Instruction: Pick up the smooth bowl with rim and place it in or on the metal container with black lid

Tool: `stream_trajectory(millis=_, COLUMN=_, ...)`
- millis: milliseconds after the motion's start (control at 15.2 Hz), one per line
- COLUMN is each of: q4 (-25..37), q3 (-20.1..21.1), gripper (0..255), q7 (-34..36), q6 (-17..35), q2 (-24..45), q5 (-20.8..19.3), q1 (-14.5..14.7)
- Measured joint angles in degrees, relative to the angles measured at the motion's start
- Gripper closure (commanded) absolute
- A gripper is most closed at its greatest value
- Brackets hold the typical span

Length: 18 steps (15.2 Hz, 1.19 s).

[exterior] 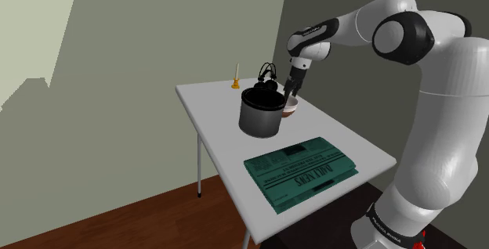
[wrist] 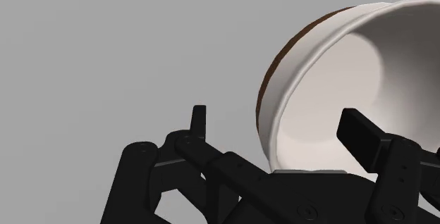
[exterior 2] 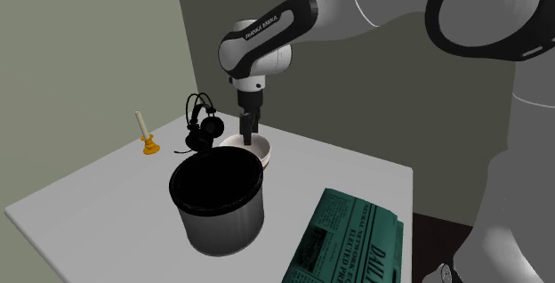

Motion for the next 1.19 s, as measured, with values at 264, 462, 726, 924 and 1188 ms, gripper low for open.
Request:
stream_trajectory(millis=264, q4=-1.14, q3=0.16, gripper=0, q7=-0.21, q6=1.61, q2=0.5, q5=0.31, q1=0.09)
stream_trajectory(millis=462, q4=-1.16, q3=0.18, gripper=0, q7=-0.23, q6=1.74, q2=0.6, q5=0.35, q1=0.09)
stream_trajectory(millis=726, q4=-1.16, q3=0.18, gripper=255, q7=-0.23, q6=1.76, q2=0.61, q5=0.35, q1=0.09)
stream_trajectory(millis=924, q4=-1.17, q3=0.18, gripper=255, q7=-0.23, q6=1.76, q2=0.62, q5=0.35, q1=0.09)
stream_trajectory(millis=1188, q4=-1.17, q3=0.18, gripper=255, q7=-0.23, q6=1.76, q2=0.63, q5=0.35, q1=0.09)
